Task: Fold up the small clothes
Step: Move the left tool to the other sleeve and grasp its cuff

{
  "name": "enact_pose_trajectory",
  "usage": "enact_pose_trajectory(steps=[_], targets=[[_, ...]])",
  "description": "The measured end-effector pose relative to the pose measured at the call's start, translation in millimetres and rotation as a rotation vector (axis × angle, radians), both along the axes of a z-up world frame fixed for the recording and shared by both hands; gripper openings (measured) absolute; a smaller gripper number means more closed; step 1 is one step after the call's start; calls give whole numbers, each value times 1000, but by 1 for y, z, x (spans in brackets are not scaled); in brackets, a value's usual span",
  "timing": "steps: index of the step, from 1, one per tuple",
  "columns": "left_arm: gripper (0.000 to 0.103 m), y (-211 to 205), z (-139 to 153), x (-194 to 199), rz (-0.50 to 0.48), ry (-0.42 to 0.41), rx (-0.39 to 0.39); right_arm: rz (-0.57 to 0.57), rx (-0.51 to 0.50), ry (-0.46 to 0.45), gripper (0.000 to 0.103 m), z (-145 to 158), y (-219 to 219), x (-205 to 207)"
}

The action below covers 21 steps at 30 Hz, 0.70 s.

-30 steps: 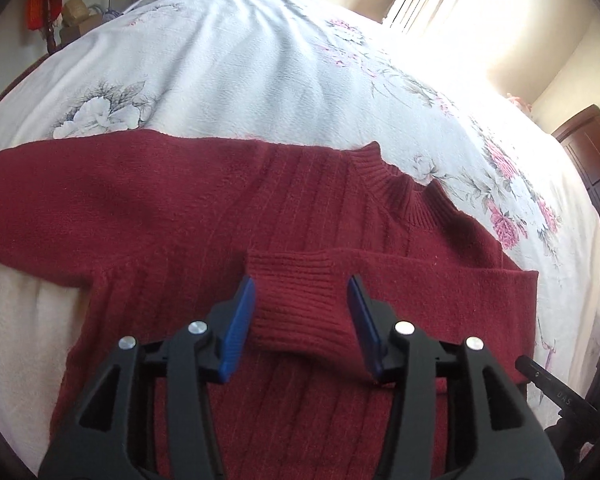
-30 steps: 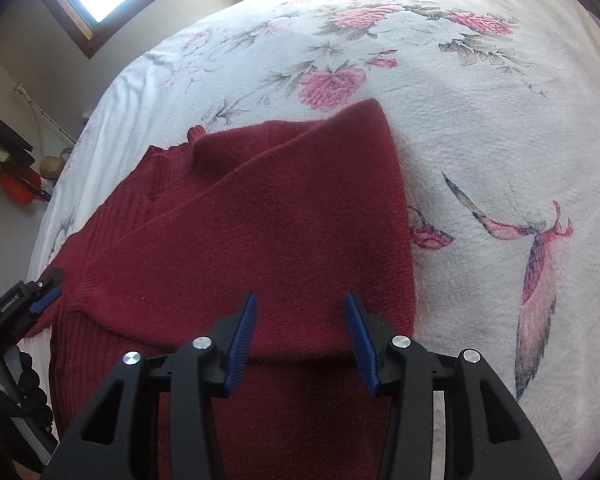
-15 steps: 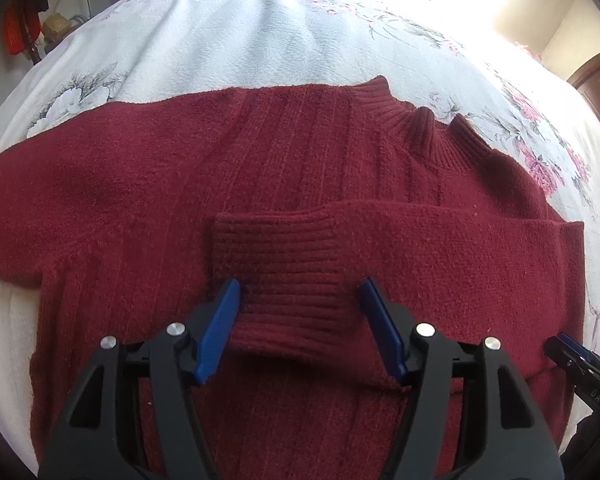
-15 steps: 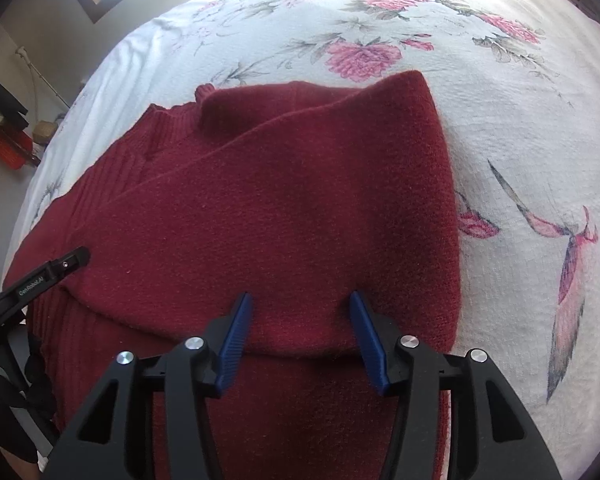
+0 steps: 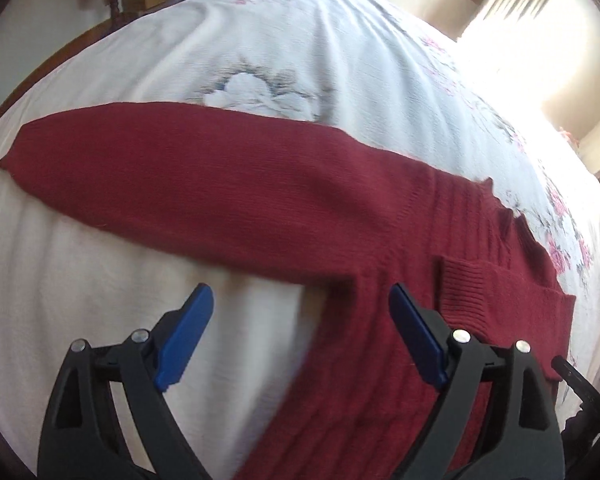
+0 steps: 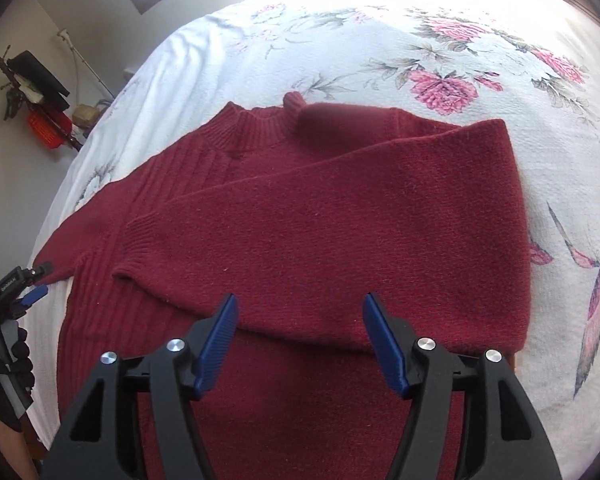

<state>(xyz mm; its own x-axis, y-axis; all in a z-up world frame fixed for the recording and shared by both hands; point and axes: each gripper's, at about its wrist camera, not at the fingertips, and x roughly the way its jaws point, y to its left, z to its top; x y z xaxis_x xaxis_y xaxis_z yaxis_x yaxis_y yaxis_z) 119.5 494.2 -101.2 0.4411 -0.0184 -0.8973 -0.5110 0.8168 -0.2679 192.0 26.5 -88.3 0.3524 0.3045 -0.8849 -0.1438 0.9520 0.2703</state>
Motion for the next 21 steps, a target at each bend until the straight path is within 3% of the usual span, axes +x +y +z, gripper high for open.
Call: enact_pose_trajectory(steps=[5, 10, 21], targets=[[88, 84, -26, -28, 195, -12, -152, 31, -21, 20, 65, -11, 14, -2], [88, 130, -45, -36, 309, -96, -260, 31, -37, 20, 65, -17, 15, -1], [88, 174, -55, -18, 380, -170, -259, 17, -53, 20, 66, -27, 17, 2]])
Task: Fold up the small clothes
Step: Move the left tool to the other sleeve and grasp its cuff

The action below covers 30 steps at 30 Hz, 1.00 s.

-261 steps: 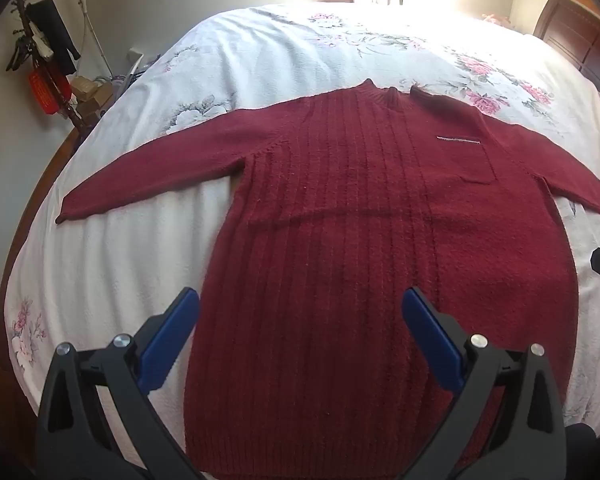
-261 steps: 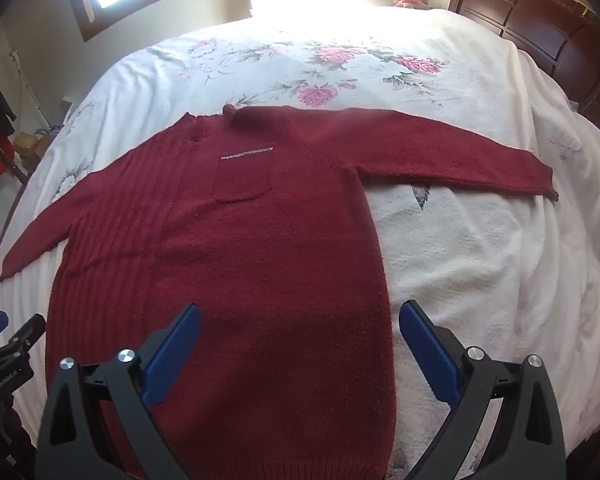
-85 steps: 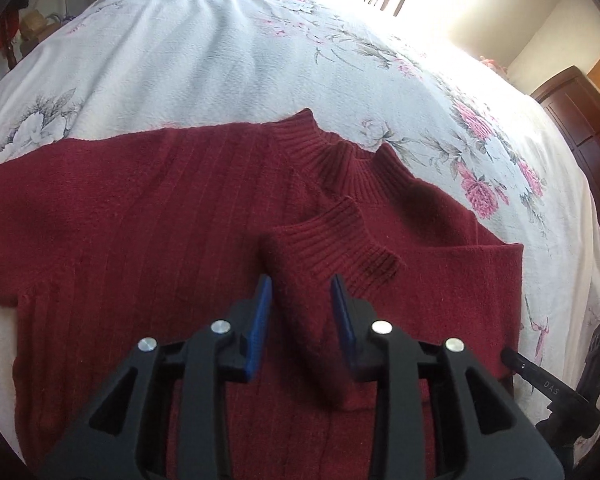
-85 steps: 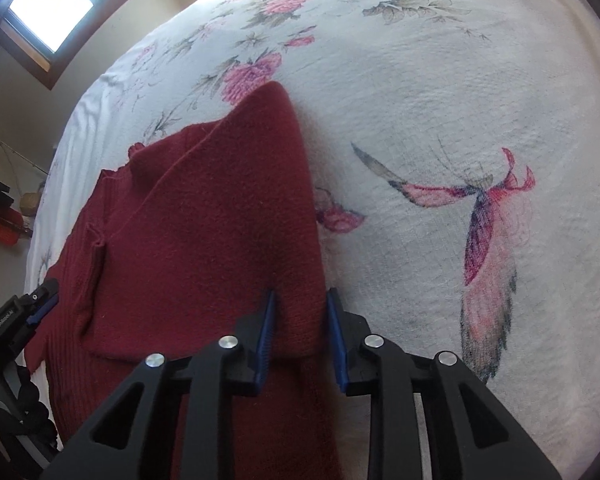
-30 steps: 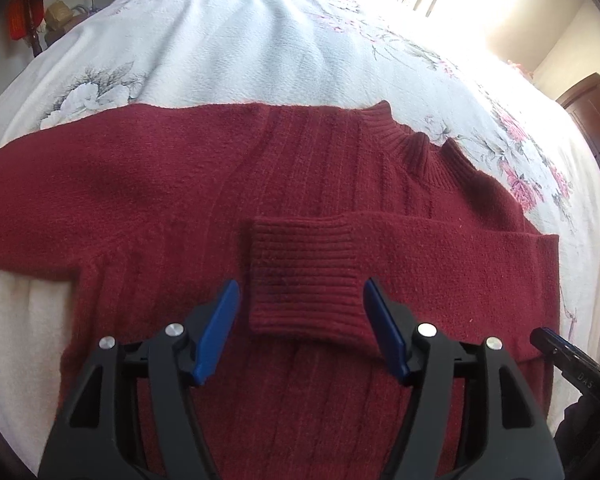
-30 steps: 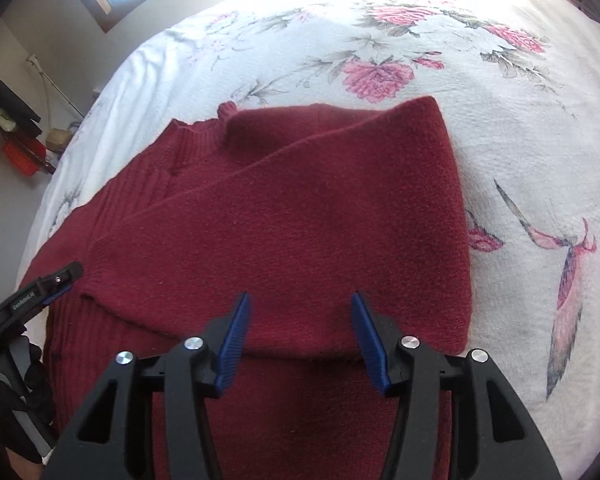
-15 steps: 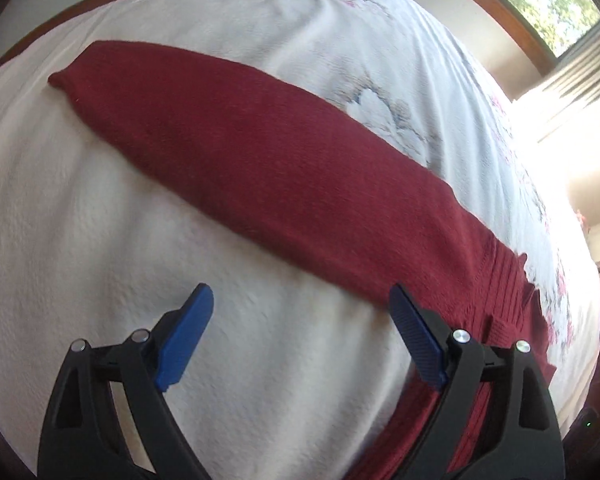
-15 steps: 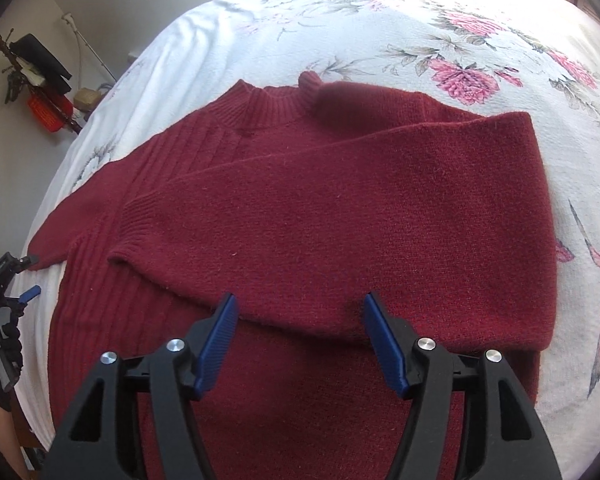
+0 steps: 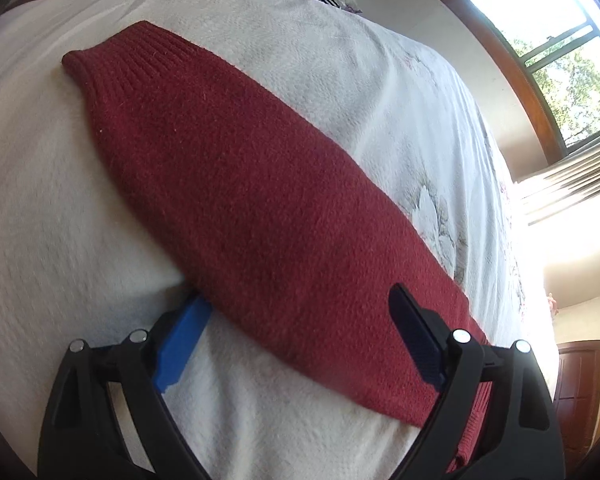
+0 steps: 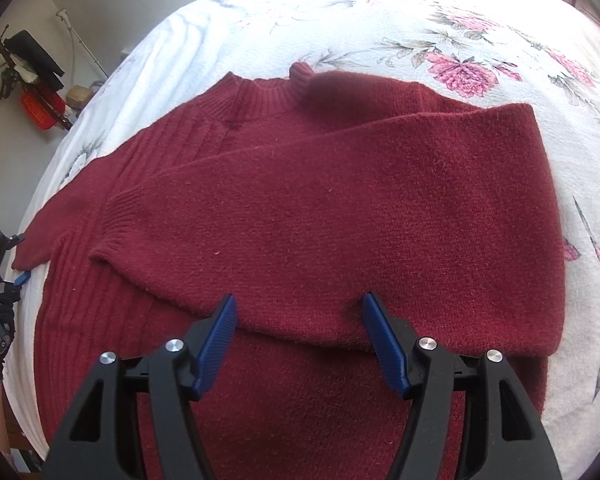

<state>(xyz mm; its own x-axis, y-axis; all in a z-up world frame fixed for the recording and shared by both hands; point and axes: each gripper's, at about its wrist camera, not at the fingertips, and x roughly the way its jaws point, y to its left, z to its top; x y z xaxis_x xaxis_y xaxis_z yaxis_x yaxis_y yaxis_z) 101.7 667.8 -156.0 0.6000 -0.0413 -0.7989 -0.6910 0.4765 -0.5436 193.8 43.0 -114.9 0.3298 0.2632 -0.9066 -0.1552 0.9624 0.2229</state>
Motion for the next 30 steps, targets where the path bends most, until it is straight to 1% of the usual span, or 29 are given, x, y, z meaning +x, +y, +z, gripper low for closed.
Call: enact_pose_trajectory(steps=[2, 4, 6, 7, 8, 9, 11, 12, 14, 16, 18, 21, 24, 26, 30], targets=[[88, 2, 0, 0, 12, -13, 5, 0, -1, -1, 66, -1, 0, 0], [77, 2, 3, 2, 11, 5, 38, 0, 0, -1, 66, -1, 0, 0], [50, 2, 5, 5, 3, 22, 62, 1, -2, -3, 67, -2, 1, 0], [43, 4, 5, 4, 5, 29, 64, 3, -5, -4, 67, -3, 1, 0], [30, 5, 6, 3, 12, 26, 61, 4, -7, -6, 67, -3, 2, 1], [21, 8, 6, 0, 23, 25, 60, 4, -7, -6, 67, -3, 2, 1], [11, 9, 8, -5, 43, 17, 57, 3, -3, -6, 67, -4, 1, 1], [10, 9, 11, -8, 48, 9, 58, 2, 0, -5, 67, -4, 1, 1], [7, 2, 22, -10, 42, -10, 87, -1, 5, -4, 67, -3, 0, 0], [6, -12, 37, -8, 5, -46, 131, -2, 8, -3, 67, -2, 0, 0], [6, -31, 55, -2, -51, -89, 158, -3, 9, -2, 67, -2, -1, 0], [6, -71, 83, 14, -162, -157, 200, -5, 10, -1, 67, -2, -2, 0], [6, -119, 103, 33, -277, -222, 204, -5, 10, -1, 67, -1, -2, 0], [6, -152, 113, 44, -345, -241, 219, -6, 13, -1, 67, -1, -2, 0], [6, -211, 121, 60, -454, -278, 221, -3, 8, -3, 67, -1, -1, -2]])
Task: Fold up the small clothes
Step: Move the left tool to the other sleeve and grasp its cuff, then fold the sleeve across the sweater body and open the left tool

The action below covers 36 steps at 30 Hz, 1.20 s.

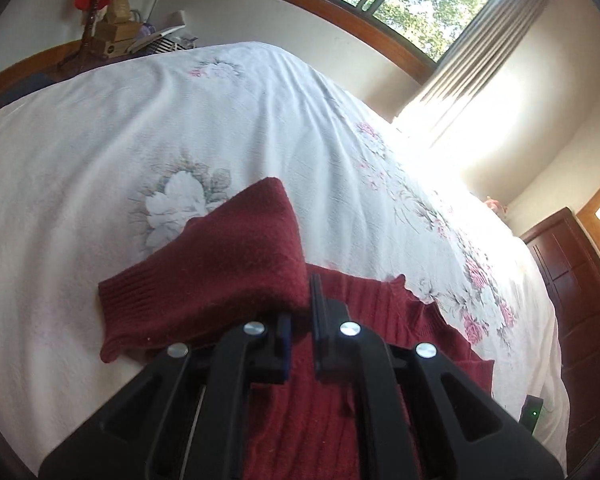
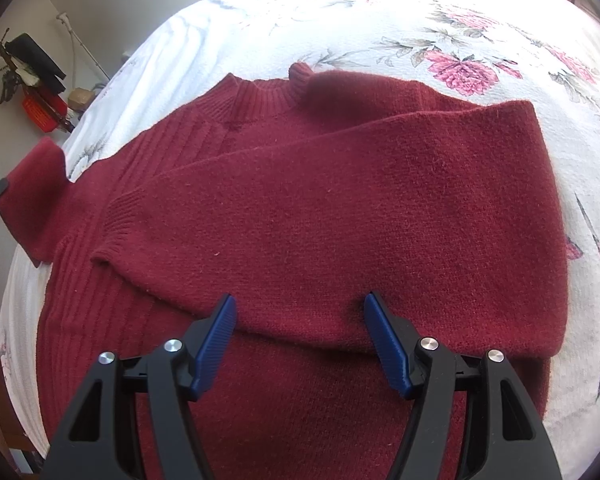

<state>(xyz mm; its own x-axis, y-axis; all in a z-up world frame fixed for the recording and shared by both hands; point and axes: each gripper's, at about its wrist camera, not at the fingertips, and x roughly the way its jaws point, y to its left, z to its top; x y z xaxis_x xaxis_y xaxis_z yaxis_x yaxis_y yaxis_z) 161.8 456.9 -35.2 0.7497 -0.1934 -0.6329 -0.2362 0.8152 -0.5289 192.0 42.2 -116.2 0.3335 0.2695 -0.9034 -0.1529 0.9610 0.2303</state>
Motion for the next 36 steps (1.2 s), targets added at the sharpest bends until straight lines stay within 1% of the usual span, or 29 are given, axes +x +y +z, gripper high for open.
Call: enact_pose_trajectory(steps=[3, 6, 8, 10, 12, 13, 15, 16, 17, 18, 19, 20, 21, 23, 25, 27, 28, 29, 30, 33, 34, 36], targets=[[6, -32, -4, 7, -41, -4, -26, 3, -10, -3, 67, -1, 2, 0], [7, -55, -18, 11, -67, 6, -62, 3, -12, -3, 67, -1, 3, -1], [8, -68, -35, 11, -76, 41, -66, 3, -12, -3, 67, -1, 3, -1], [10, -74, -56, 9, -88, 88, -91, 3, -13, -2, 67, -2, 3, 0], [19, -77, -81, 5, -121, 154, -125, 4, -16, -1, 68, -3, 3, 0], [21, -77, -92, 3, -131, 184, -132, 3, -18, -1, 68, -3, 4, 1], [22, -73, -110, 3, -134, 259, -148, 1, -23, 1, 69, -4, 5, 2], [22, -69, -115, 2, -137, 288, -175, 1, -31, 1, 69, -4, 6, 2], [22, -66, -115, -2, -138, 284, -211, -2, -39, 0, 69, -2, 8, 2], [26, -62, -112, -7, -134, 278, -226, -8, -44, -3, 69, 0, 9, 3], [29, -58, -106, -10, -130, 280, -212, -15, -46, -6, 69, 3, 9, 3], [33, -54, -99, -13, -121, 287, -180, -22, -48, -11, 69, 6, 11, 4], [34, -48, -91, -15, -108, 289, -143, -24, -48, -19, 69, 11, 12, 3], [36, -32, -72, -19, -81, 259, -94, -8, -30, -31, 69, 20, 20, 1], [44, -16, -57, -24, -48, 232, -29, 9, 14, -28, 69, 29, 30, -2], [64, -5, -52, -28, -11, 224, 61, 27, 91, -13, 69, 34, 45, -3], [66, -1, -53, -29, 7, 237, 98, 42, 126, -2, 69, 36, 55, -2], [67, 4, -56, -29, 19, 253, 119, 68, 155, 13, 69, 36, 67, 0], [67, 10, -59, -29, 24, 267, 123, 97, 171, 27, 69, 36, 82, 2], [71, 23, -70, -28, 16, 297, 89, 165, 146, 50, 68, 36, 131, 12], [71, 26, -72, -27, 18, 305, 90, 184, 146, 54, 68, 36, 146, 15], [75, 30, -73, -27, 22, 311, 115, 219, 184, 82, 67, 35, 172, 24]])
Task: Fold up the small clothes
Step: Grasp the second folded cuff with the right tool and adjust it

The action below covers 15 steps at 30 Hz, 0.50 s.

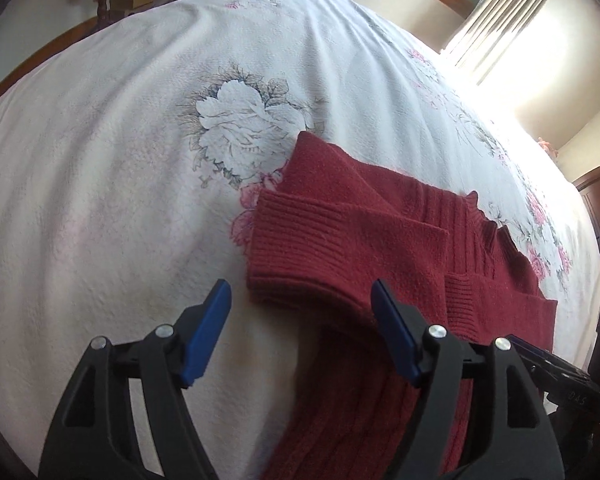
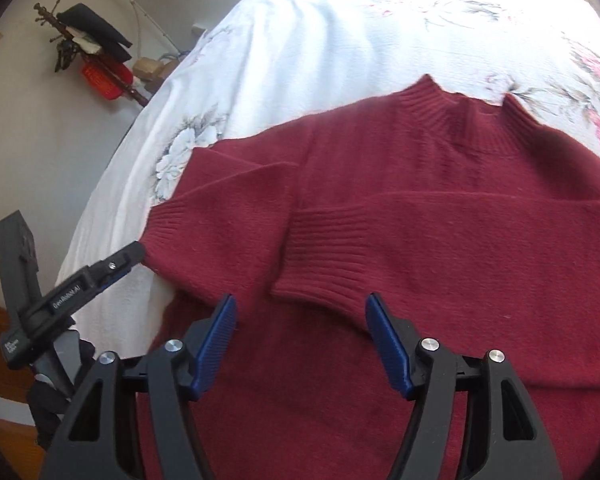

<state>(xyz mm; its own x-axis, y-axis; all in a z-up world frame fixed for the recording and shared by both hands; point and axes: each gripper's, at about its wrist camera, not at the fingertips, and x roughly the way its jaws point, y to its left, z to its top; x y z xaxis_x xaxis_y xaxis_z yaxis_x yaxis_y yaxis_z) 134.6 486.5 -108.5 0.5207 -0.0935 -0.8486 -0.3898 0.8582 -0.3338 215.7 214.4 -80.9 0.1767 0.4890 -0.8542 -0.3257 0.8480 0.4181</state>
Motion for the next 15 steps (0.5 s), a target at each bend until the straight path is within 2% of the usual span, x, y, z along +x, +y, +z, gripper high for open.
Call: enact_pose_trajectory(steps=[2, 4, 5, 7, 8, 9, 12, 15], targets=[[79, 4, 0, -1, 11, 0, 20, 28, 31, 42, 66, -5, 23, 8], [79, 9, 1, -3, 22, -15, 4, 20, 13, 83, 65, -14, 39, 17], [79, 11, 2, -3, 25, -22, -8, 7, 8, 110, 60, -19, 44, 21], [79, 13, 2, -3, 32, -29, -13, -9, 49, 188, 48, -32, 49, 29], [79, 13, 2, -3, 33, -29, -14, -17, 83, 227, 32, -39, 51, 32], [79, 12, 2, -2, 32, -31, -18, -17, 107, 249, 21, -43, 53, 34], [79, 10, 3, -2, 27, -40, -21, -14, 109, 226, 11, -38, 54, 35], [79, 7, 4, -1, 23, -48, -12, -17, 121, 146, 10, -12, 37, 31]])
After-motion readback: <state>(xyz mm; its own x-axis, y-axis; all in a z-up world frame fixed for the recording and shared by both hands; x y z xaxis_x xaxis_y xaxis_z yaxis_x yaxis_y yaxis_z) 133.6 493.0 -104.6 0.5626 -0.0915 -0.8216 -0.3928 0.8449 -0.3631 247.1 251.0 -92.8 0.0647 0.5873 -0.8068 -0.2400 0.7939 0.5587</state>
